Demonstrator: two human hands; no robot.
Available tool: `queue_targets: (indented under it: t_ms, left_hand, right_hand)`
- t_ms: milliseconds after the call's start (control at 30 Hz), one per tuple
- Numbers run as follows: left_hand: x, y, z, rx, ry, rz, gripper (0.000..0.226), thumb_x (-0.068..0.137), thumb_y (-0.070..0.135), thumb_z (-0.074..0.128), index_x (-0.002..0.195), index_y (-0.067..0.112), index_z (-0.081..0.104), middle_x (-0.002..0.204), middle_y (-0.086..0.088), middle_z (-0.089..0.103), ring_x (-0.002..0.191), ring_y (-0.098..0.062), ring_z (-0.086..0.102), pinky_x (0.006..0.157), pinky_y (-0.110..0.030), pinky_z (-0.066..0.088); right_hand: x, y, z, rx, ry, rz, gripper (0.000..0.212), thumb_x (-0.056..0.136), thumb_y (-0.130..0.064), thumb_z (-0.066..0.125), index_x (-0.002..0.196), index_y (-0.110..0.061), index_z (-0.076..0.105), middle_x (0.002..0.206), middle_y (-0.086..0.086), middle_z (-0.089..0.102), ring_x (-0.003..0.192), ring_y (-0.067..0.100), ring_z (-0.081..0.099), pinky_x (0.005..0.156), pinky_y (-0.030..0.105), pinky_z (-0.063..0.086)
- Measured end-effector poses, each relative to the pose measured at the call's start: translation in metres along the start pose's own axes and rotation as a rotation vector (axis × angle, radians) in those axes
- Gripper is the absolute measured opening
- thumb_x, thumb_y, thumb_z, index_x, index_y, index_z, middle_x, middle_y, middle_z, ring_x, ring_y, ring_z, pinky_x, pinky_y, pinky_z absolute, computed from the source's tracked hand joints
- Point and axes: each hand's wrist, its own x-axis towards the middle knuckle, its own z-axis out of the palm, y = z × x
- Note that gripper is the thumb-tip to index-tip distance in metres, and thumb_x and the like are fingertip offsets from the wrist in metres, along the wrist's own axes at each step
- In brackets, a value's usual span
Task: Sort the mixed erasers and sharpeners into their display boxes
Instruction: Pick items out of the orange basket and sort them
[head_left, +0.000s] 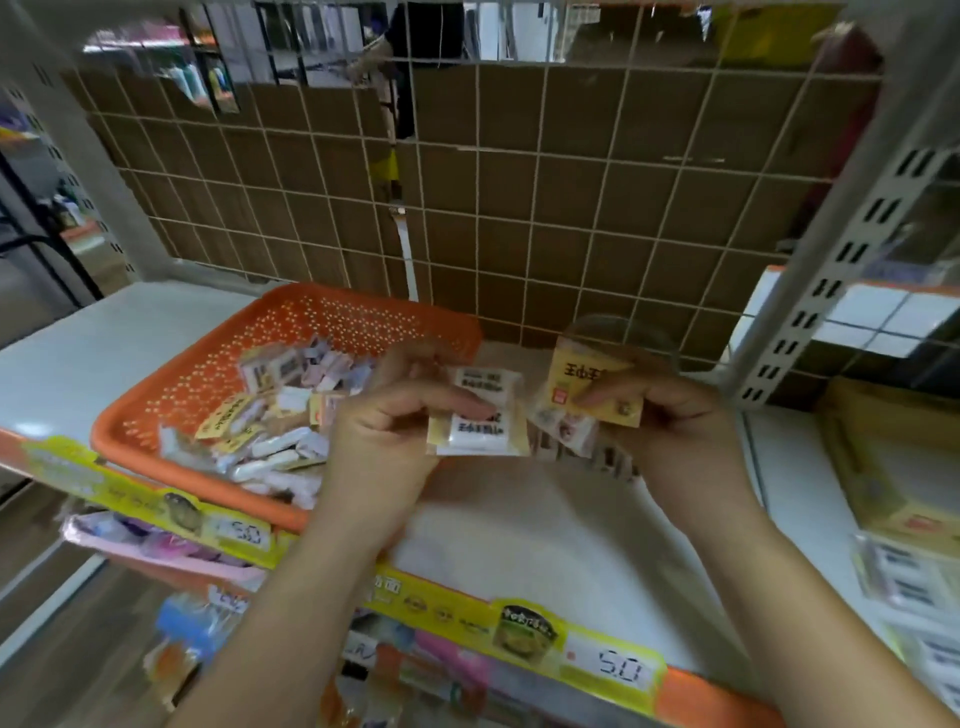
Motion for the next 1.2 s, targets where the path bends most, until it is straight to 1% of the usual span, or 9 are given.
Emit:
queue_targets:
  t_ms: [100, 333, 533, 600, 667, 767, 900, 1000, 1200]
  left_hand:
    - [-0.007, -0.001, 0.031, -0.084, -0.011, -0.054, 0.023, 0.047, 0.027, 0.08, 0.067, 0.037, 0.073, 0.092, 0.019, 0.065, 0.089, -0.003, 0.062, 0.073, -0.014, 0.048]
    - [-0.026, 0.007, 0.111, -0.405, -0.123, -0.189, 0.043, 0.04, 0.038, 0.086, 0.08, 0.026, 0.076, 0.093, 0.019, 0.068, 0.09, 0.0, 0.065, 0.076, -0.014, 0.049]
    - [-0.038, 0.015, 0.172, -0.541, -0.197, -0.285, 0.038, 0.047, 0.027, 0.086, 0.082, 0.015, 0.076, 0.098, 0.014, 0.067, 0.096, -0.005, 0.063, 0.078, -0.017, 0.049]
    - [-0.042, 0.012, 0.194, -0.503, -0.16, -0.311, 0.028, 0.052, 0.01, 0.078, 0.079, 0.017, 0.076, 0.101, 0.011, 0.064, 0.099, -0.009, 0.062, 0.08, -0.019, 0.049]
    - [-0.048, 0.01, 0.213, -0.487, -0.158, -0.331, 0.032, 0.051, 0.01, 0.074, 0.082, 0.02, 0.074, 0.104, 0.003, 0.063, 0.1, -0.015, 0.062, 0.078, -0.022, 0.05]
    - [-0.056, 0.015, 0.24, -0.436, -0.193, -0.376, 0.047, 0.051, 0.005, 0.076, 0.093, 0.025, 0.071, 0.101, -0.001, 0.068, 0.099, -0.019, 0.063, 0.079, -0.029, 0.052]
    - [-0.066, 0.025, 0.277, -0.43, -0.238, -0.437, 0.064, 0.051, -0.01, 0.075, 0.106, 0.018, 0.059, 0.089, 0.012, 0.07, 0.089, -0.011, 0.067, 0.07, -0.022, 0.052]
    - [-0.071, 0.029, 0.302, -0.461, -0.233, -0.492, 0.047, 0.056, -0.005, 0.069, 0.098, 0.013, 0.06, 0.082, 0.006, 0.071, 0.078, -0.011, 0.068, 0.062, -0.02, 0.052]
    - [-0.081, 0.031, 0.337, -0.476, -0.301, -0.552, 0.033, 0.073, -0.006, 0.06, 0.09, 0.02, 0.07, 0.086, -0.004, 0.068, 0.074, -0.015, 0.066, 0.054, -0.021, 0.053]
  right_hand:
    - [-0.017, -0.006, -0.029, -0.061, 0.074, 0.039, 0.066, 0.064, 0.029, 0.057, 0.061, -0.035, 0.073, 0.089, -0.022, 0.069, 0.091, -0.002, 0.064, 0.069, 0.011, 0.05]
    - [-0.054, -0.019, -0.103, 0.081, 0.142, 0.098, 0.051, 0.055, 0.005, 0.06, 0.081, -0.036, 0.075, 0.094, -0.015, 0.071, 0.093, 0.003, 0.065, 0.076, 0.017, 0.051]
    - [-0.088, -0.033, -0.161, 0.328, 0.209, 0.209, 0.054, 0.043, -0.04, 0.087, 0.091, -0.017, 0.075, 0.099, 0.005, 0.071, 0.095, 0.019, 0.066, 0.082, 0.027, 0.053]
    - [-0.098, -0.038, -0.177, 0.305, 0.306, 0.213, 0.048, 0.046, -0.029, 0.086, 0.091, -0.014, 0.074, 0.094, 0.002, 0.072, 0.089, 0.017, 0.067, 0.078, 0.026, 0.055]
    - [-0.108, -0.043, -0.195, 0.265, 0.401, 0.201, 0.043, 0.06, 0.003, 0.071, 0.099, -0.015, 0.067, 0.084, -0.008, 0.07, 0.08, 0.011, 0.067, 0.069, 0.023, 0.056]
    - [-0.126, -0.049, -0.224, 0.155, 0.462, 0.228, 0.067, 0.067, 0.032, 0.047, 0.107, -0.021, 0.06, 0.086, 0.0, 0.062, 0.08, 0.014, 0.062, 0.063, 0.021, 0.053]
    - [-0.151, -0.06, -0.257, 0.001, 0.483, 0.198, 0.052, 0.063, 0.03, 0.051, 0.073, -0.017, 0.072, 0.09, 0.01, 0.061, 0.083, 0.013, 0.064, 0.066, 0.018, 0.052]
    - [-0.165, -0.071, -0.276, -0.035, 0.44, 0.153, 0.038, 0.049, 0.016, 0.067, 0.047, -0.022, 0.067, 0.097, 0.003, 0.059, 0.092, 0.008, 0.063, 0.072, 0.022, 0.054]
    - [-0.192, -0.07, -0.312, -0.03, 0.567, 0.21, 0.048, 0.064, 0.022, 0.059, 0.049, -0.022, 0.069, 0.101, 0.002, 0.06, 0.091, 0.014, 0.064, 0.069, 0.021, 0.055]
